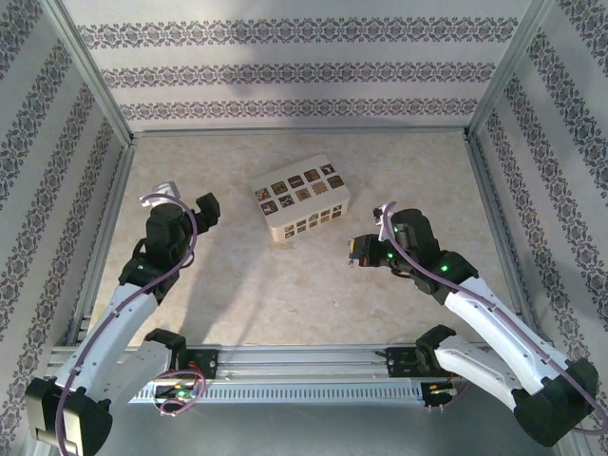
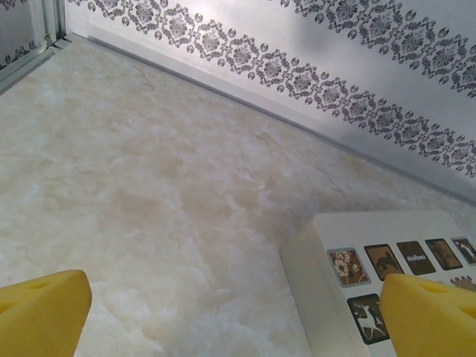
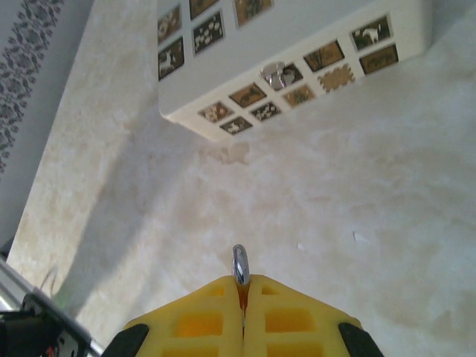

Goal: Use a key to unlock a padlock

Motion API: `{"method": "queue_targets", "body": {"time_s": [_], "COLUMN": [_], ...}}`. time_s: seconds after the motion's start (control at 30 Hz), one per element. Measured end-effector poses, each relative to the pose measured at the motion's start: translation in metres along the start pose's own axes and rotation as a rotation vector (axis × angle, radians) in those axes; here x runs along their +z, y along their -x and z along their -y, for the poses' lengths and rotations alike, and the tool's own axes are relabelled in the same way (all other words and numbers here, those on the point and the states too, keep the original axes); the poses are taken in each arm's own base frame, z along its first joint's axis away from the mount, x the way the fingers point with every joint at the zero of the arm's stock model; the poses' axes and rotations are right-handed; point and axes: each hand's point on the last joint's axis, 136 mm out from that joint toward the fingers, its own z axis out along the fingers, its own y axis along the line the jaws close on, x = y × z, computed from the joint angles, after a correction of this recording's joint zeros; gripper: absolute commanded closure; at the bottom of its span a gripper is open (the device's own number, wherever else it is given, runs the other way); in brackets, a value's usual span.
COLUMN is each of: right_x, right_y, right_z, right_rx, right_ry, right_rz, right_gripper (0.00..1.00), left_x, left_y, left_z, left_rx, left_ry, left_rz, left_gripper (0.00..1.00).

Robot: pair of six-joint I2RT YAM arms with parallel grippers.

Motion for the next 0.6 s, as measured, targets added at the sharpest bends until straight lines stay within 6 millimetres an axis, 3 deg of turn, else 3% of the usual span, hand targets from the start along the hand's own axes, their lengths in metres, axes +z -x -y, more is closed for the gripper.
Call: {"method": "queue_targets", "body": {"time_s": [0.27,0.6], "right_x": [0.003,0.023], "right_y": [-0.024,-0.059], "right_z": [0.009,0.021], "right_rx": [0.031,0.039], "right_ry": [-0.054,-0.114], "right_rz": [-0.152,-0.338], "right_gripper": [1.00,1.00], "left_x": [0.000,0.000], "left_y": [-0.001,-0.002], "left_z": [-0.003,-0.004], "left_rx": [0.000,0.000], "left_ry": [0.013,0.016], "left_rz": [0.002,0.002], "left_gripper": [0.01,0.01]}}
